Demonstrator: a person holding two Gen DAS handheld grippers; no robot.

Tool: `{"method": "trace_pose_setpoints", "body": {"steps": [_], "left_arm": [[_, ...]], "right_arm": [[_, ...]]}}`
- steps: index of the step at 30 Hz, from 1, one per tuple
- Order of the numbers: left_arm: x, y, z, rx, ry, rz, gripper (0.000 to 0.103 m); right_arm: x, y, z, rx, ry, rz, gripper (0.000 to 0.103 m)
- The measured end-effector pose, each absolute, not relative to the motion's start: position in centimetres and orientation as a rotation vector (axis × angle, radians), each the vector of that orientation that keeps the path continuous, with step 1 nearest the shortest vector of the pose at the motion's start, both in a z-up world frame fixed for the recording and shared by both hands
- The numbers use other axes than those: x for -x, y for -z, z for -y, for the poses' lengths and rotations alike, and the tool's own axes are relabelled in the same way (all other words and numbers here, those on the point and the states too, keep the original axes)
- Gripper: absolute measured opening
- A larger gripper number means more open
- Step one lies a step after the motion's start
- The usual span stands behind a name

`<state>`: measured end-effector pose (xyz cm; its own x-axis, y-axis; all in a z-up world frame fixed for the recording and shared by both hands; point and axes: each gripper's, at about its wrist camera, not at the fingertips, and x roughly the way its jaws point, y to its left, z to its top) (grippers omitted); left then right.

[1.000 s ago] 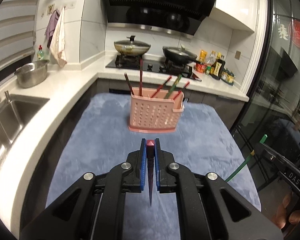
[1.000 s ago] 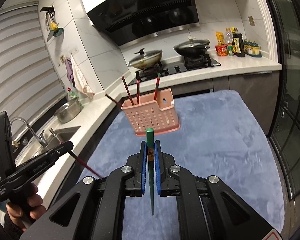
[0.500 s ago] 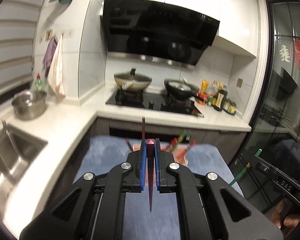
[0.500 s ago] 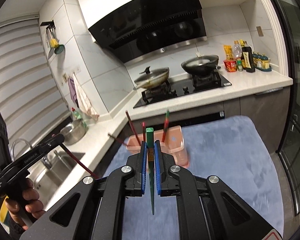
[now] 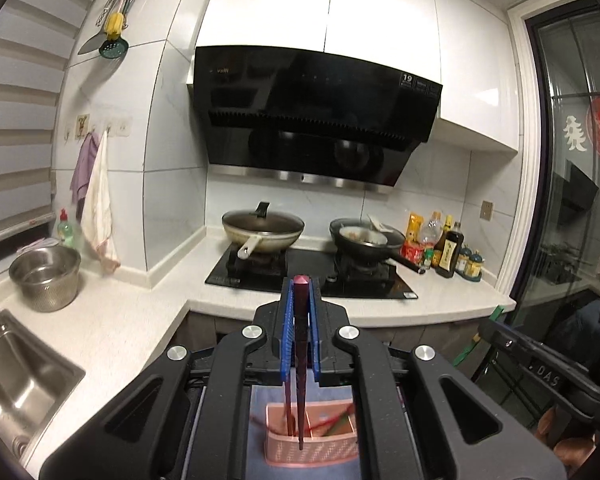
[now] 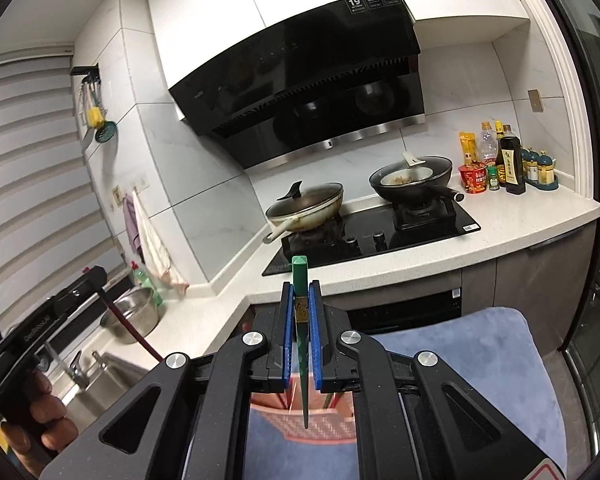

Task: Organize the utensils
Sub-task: 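Lift both chopsticks and carry them over the pink holder with both tools, then lower both chopsticks into the pink holder and open both tools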

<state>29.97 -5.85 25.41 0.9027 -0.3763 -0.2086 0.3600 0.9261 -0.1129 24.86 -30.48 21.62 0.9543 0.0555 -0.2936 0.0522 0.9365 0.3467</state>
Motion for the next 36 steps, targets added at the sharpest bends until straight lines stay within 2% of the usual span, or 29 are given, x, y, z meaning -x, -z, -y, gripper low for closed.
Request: {"method": "trace_pose_setpoints", "body": {"steps": [14, 27, 36], "left_arm": [[-35.8, -22.4, 8.0, 0.039, 0.349, -0.256, 0.007], [-38.1, -18.3, 8.1, 0.036, 0.330, -0.349, 0.007], [-38.4, -17.4, 8.0, 0.040, 0.320, -0.372, 0.009]], "right_arm": [[-30.9, -19.6, 31.0, -0.353, 0.027, -0.335, 0.008], [-33.0, -16.1, 30.2, -0.324, 0.028, -0.419, 0.008], [-33.7, -14.9, 29.8, -0.314, 0.041, -0.452, 0.008]]}}
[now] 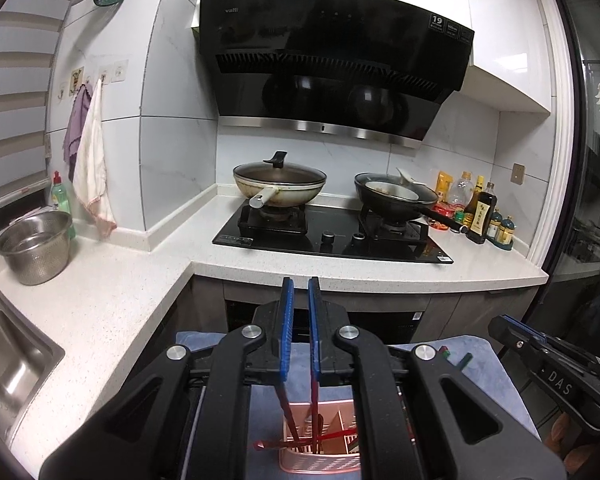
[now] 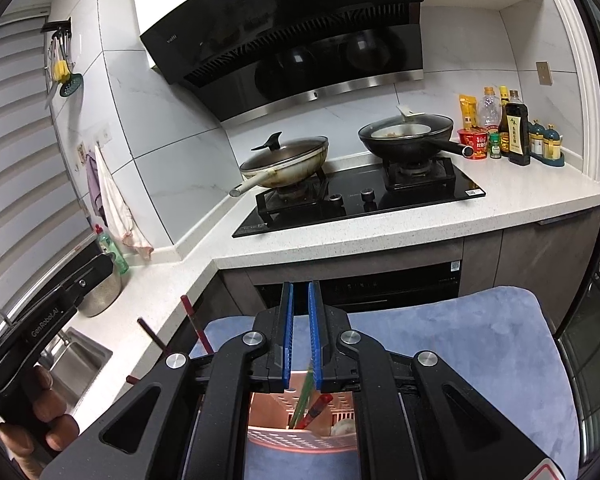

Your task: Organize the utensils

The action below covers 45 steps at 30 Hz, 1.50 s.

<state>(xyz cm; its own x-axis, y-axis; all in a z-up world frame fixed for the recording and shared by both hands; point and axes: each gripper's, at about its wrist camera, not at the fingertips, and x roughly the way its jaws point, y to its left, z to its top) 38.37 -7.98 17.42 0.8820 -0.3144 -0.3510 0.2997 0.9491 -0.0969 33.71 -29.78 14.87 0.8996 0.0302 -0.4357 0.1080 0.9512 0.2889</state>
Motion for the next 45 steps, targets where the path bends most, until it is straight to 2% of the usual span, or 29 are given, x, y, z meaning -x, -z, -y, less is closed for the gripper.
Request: {"method": "trace_pose_setpoints", "body": {"steps": [1, 3, 6, 8, 10, 13, 17, 27, 30, 36, 45], "left_arm": [[-38.3, -17.4, 8.0, 0.041, 0.324, -0.375, 0.011], [-38.1, -17.3, 8.0, 0.035, 0.315, -0.373, 0.026], [-37.4, -17.2, 8.1, 0.030, 0.313, -0.375, 0.035], [-37.0, -17.1, 8.1, 0.024, 0.309, -0.378, 0.035], [-36.6, -16.9, 8.1, 0.018, 0.310, -0.385, 0.035], [-35.7, -16.5, 7.9, 0.012, 0.305, -0.405, 0.037], [-34.1, -15.8, 7.5, 0.006, 0.297, -0.428, 0.048], [-29.5, -13.0, 6.4, -0.024, 0.280, -0.514, 0.049], [-28.1, -11.8, 6.0, -0.033, 0.267, -0.548, 0.057], [-25.6, -9.9, 5.3, -0.019, 0.254, -0.613, 0.062], [-23.0, -7.4, 5.6, -0.060, 0.238, -0.675, 0.067]], "right_arm": [[-33.6, -14.8, 29.7, -0.311, 0.044, -0.449, 0.011], [-33.5, -14.9, 29.6, -0.301, 0.051, -0.447, 0.016], [-33.1, -15.0, 29.6, -0.296, 0.054, -0.448, 0.016], [-32.8, -15.0, 29.8, -0.299, 0.052, -0.453, 0.019], [-32.3, -14.9, 29.9, -0.297, 0.051, -0.458, 0.026], [-31.2, -14.8, 29.6, -0.277, 0.054, -0.467, 0.027], [-29.3, -14.0, 28.8, -0.236, 0.064, -0.494, 0.030], [-24.4, -11.0, 26.1, -0.154, 0.056, -0.591, 0.030], [-23.0, -10.5, 25.4, -0.141, 0.057, -0.610, 0.039], [-20.4, -9.2, 24.8, -0.138, 0.076, -0.656, 0.049], [-17.4, -6.6, 24.2, -0.146, 0.085, -0.738, 0.051]]}}
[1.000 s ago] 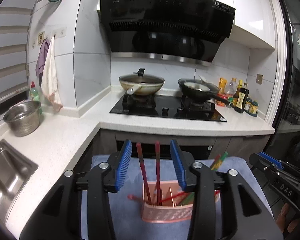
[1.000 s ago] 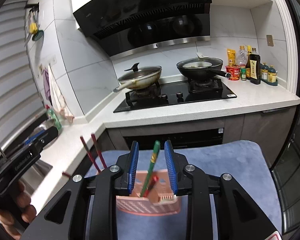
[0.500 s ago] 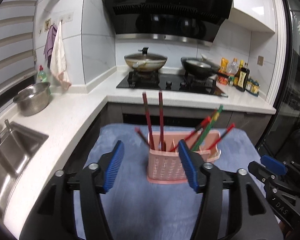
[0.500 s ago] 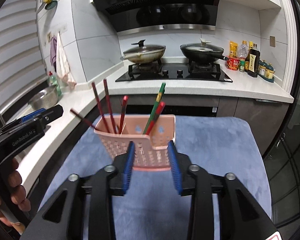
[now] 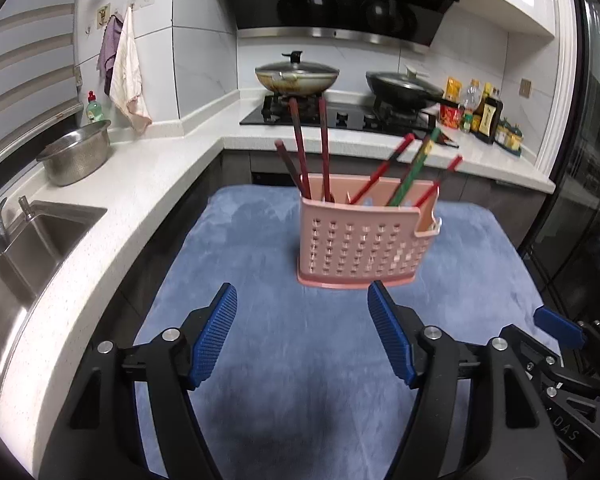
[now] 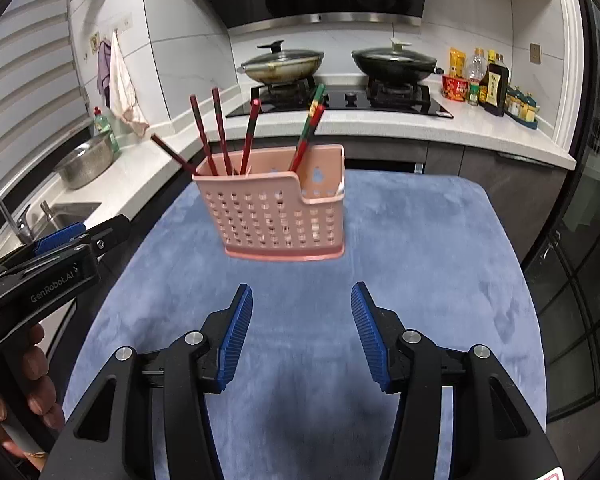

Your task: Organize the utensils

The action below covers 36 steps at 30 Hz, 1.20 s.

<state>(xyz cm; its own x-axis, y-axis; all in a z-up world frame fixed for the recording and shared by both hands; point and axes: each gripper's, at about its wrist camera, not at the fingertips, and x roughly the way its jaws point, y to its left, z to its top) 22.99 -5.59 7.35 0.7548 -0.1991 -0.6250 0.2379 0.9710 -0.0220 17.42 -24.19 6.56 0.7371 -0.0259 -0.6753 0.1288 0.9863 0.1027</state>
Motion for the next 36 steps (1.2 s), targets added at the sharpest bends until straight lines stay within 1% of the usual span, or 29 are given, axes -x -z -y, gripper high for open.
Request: {"method": "trace_pose_setpoints", "body": {"steps": [1, 3, 4, 6, 8, 13, 17, 26, 36], "left_arm": [[-22.7, -7.2, 5.6, -0.067, 0.235, -0.676, 0.068], [-22.1, -6.9, 5.7, -0.076, 0.227, -0.682, 0.075], [-21.9, -6.8, 5.7, -0.076, 0.224, -0.684, 0.077], [-21.5, -6.6, 5.6, -0.079, 0.217, -0.688, 0.080], [-21.2, -6.3, 5.6, -0.082, 0.209, -0.696, 0.082], [-20.7, -5.6, 5.5, -0.087, 0.198, -0.714, 0.088], [-20.5, -5.2, 5.6, -0.092, 0.195, -0.726, 0.089], [-20.4, -4.3, 5.5, -0.091, 0.194, -0.756, 0.093], [-20.7, -3.8, 5.6, -0.092, 0.185, -0.782, 0.094]], "right_arm": [[-17.1, -6.4, 24.1, -0.142, 0.091, -0.742, 0.054], [-16.6, -6.3, 24.0, -0.130, 0.096, -0.742, 0.059], [-16.3, -6.3, 23.9, -0.122, 0.100, -0.741, 0.061], [-16.0, -6.3, 23.7, -0.113, 0.110, -0.741, 0.062], [-15.7, -6.4, 23.7, -0.110, 0.115, -0.739, 0.064], [-15.0, -6.4, 23.4, -0.085, 0.129, -0.724, 0.078], [-14.9, -6.2, 23.2, -0.076, 0.137, -0.730, 0.084], [-15.1, -5.8, 23.2, -0.076, 0.143, -0.761, 0.084], [-15.8, -5.0, 23.1, -0.080, 0.153, -0.801, 0.086]]}}
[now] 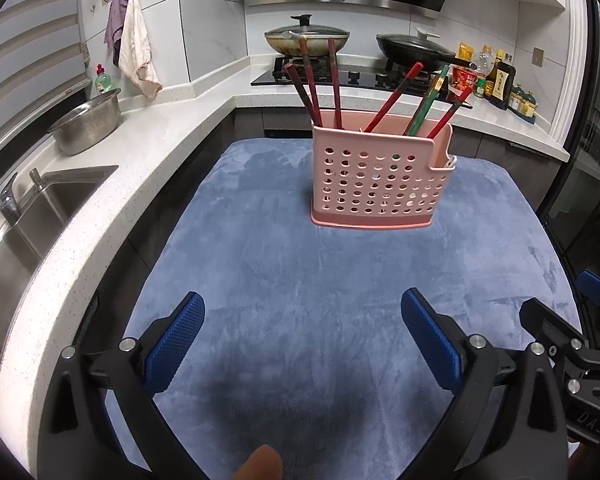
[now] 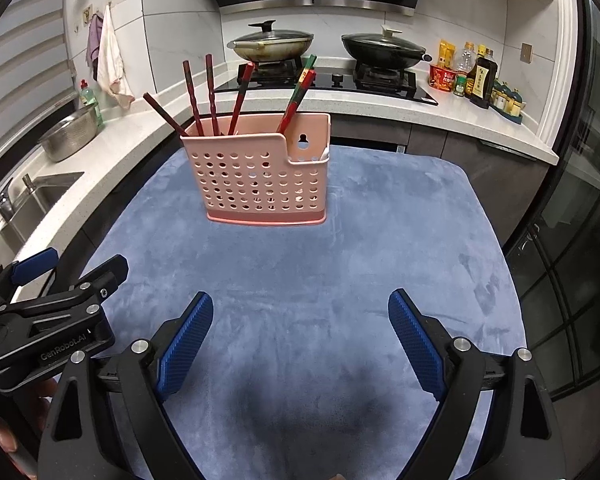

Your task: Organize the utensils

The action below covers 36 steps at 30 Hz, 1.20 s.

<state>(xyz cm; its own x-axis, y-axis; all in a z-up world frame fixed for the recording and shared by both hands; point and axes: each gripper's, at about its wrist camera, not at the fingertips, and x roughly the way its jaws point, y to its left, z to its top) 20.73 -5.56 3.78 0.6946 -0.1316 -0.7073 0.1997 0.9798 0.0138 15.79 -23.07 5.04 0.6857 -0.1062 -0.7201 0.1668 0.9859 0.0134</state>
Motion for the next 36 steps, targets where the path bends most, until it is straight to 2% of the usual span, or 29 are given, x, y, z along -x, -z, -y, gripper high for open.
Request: {"method": "trace_pose_setpoints", "body": {"steps": [2, 4, 5, 36], "left_arm": [[-20.8, -3.7, 5.5, -0.091, 0.181, -0.786, 0.094], [-20.9, -3.6, 5.6, -0.092, 0.178, -0.788, 0.095], [-21.0, -3.6, 5.6, -0.093, 0.178, -0.789, 0.095], [-22.2, -2.8, 5.8, -0.087, 0.141, -0.814, 0.096]], "right_arm": [[-15.9, -4.9, 23.0, -0.074, 0.150, -0.803, 0.088], [-16.1, -4.9, 23.1, -0.079, 0.148, -0.804, 0.096], [-16.1, -4.9, 23.2, -0.084, 0.148, -0.802, 0.096], [-17.4, -4.2, 23.9, -0.089, 0.183, -0.794, 0.096]]}}
